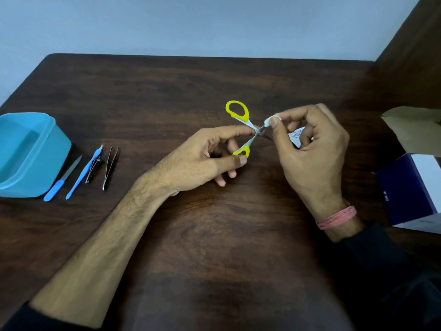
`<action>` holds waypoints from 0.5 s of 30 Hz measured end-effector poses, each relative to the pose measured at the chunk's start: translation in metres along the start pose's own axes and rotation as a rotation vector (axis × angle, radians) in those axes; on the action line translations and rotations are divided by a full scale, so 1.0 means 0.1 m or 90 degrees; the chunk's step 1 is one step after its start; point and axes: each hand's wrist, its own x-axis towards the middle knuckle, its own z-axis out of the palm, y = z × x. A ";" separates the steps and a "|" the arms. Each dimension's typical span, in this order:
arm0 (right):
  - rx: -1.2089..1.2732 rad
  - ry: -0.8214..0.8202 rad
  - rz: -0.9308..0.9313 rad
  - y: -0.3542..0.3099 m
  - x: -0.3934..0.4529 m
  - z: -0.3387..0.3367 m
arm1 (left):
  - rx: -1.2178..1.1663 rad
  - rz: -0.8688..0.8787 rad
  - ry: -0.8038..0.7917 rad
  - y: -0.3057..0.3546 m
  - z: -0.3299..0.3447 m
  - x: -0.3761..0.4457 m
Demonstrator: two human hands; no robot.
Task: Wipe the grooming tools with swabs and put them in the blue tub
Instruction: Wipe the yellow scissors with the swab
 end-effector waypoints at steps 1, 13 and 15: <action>0.003 -0.004 0.004 -0.01 -0.01 0.00 | -0.004 -0.002 0.001 0.00 0.00 0.00; -0.002 -0.070 -0.043 -0.08 -0.06 0.00 | 0.001 0.014 -0.011 0.01 -0.03 0.00; -0.003 -0.076 -0.045 -0.07 -0.07 0.00 | 0.004 0.017 -0.011 0.01 -0.04 0.00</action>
